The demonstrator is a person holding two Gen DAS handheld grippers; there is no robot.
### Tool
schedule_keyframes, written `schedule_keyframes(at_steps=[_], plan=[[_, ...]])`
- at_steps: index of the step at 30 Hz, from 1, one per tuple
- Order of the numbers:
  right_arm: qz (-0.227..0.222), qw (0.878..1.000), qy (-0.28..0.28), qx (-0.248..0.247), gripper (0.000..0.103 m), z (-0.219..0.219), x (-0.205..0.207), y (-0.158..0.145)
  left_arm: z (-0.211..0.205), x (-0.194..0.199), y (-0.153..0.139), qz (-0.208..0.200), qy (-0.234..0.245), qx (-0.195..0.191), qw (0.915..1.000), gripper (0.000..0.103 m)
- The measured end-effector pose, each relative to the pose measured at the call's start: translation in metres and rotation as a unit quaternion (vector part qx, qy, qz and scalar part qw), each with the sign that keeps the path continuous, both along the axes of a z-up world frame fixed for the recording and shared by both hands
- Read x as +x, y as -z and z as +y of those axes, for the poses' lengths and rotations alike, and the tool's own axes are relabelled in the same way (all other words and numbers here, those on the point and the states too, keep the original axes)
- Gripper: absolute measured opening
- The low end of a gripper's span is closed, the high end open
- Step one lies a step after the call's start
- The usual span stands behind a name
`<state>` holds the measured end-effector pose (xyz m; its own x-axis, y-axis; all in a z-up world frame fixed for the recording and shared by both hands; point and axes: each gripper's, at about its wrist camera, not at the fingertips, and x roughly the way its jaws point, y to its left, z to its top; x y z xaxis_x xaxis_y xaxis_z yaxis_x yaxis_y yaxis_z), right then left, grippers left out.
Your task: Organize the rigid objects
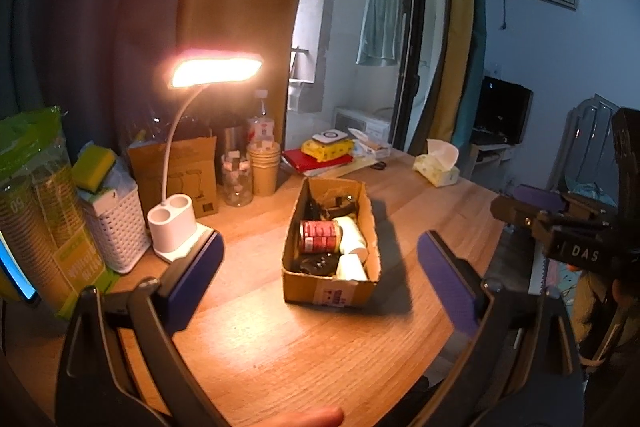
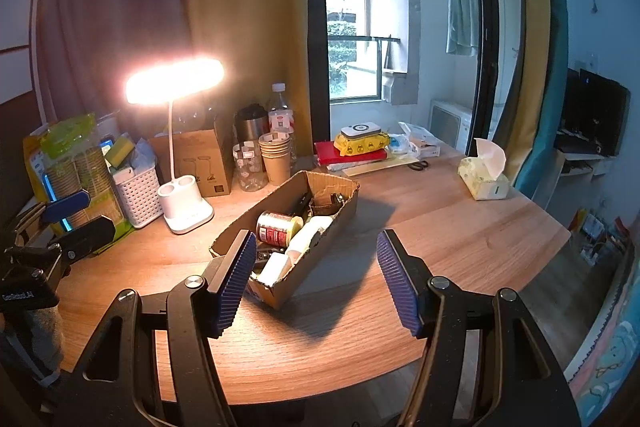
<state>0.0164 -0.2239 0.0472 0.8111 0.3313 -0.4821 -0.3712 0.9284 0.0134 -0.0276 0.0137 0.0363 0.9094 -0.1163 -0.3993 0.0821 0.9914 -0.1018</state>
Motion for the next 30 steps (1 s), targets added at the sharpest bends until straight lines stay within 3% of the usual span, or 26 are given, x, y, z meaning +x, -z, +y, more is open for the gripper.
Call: schedule_keyframes(at_steps=[30], plan=[[0.009,1.0,0.002,-0.002,0.066,-0.002,0.011,0.005,-0.002,0.009,0.002,0.0,-0.009,0.005,0.9999,0.098]])
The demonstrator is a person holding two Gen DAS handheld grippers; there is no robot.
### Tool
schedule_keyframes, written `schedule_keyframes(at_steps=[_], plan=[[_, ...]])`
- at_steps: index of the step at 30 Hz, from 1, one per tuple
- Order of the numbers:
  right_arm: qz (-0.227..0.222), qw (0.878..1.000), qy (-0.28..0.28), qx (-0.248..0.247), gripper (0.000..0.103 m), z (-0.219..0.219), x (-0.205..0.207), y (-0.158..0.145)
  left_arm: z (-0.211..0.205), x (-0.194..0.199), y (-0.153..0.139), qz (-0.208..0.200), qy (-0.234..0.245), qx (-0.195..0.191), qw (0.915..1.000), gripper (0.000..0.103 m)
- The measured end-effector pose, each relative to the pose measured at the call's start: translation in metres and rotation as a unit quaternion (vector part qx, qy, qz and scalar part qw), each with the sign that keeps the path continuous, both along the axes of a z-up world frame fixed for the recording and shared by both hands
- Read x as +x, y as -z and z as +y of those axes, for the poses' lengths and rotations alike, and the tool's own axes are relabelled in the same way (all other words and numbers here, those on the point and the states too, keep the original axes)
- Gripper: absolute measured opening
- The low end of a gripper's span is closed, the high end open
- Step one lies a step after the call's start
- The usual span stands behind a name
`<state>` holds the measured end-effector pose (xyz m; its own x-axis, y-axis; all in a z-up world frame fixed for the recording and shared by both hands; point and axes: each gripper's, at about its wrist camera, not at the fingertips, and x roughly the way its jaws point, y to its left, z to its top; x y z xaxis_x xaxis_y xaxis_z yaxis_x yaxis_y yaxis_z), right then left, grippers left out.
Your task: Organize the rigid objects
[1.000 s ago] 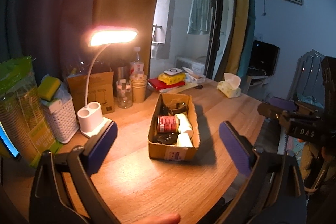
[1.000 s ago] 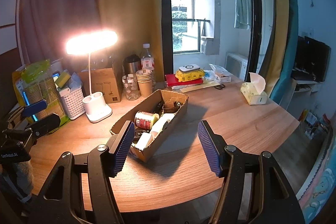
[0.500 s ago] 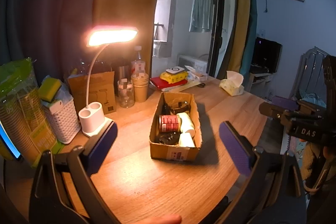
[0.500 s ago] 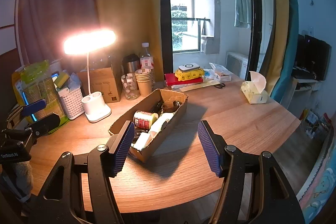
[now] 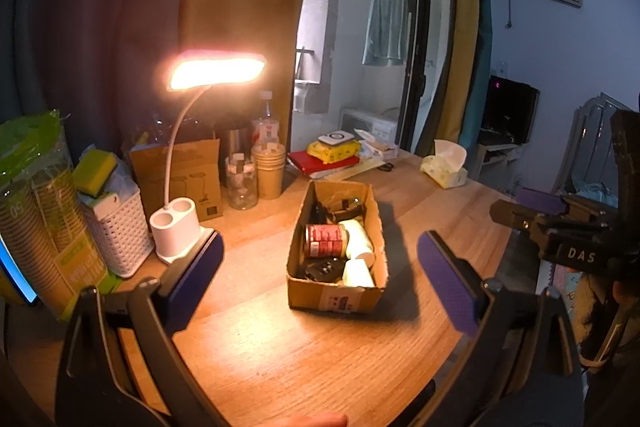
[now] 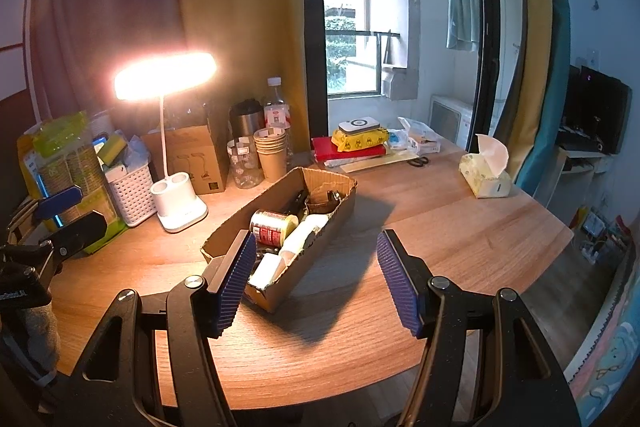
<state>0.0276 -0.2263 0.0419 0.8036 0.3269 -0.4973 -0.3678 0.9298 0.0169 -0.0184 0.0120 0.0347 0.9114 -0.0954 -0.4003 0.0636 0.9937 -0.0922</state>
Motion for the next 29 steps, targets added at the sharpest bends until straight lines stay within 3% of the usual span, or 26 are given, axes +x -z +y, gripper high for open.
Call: schedule_keyframes(at_steps=[29], plan=[[0.018,1.0,-0.006,-0.008,0.066,0.004,0.021,0.012,0.008,0.03,0.02,0.031,-0.011,-0.008,0.9994,0.099]])
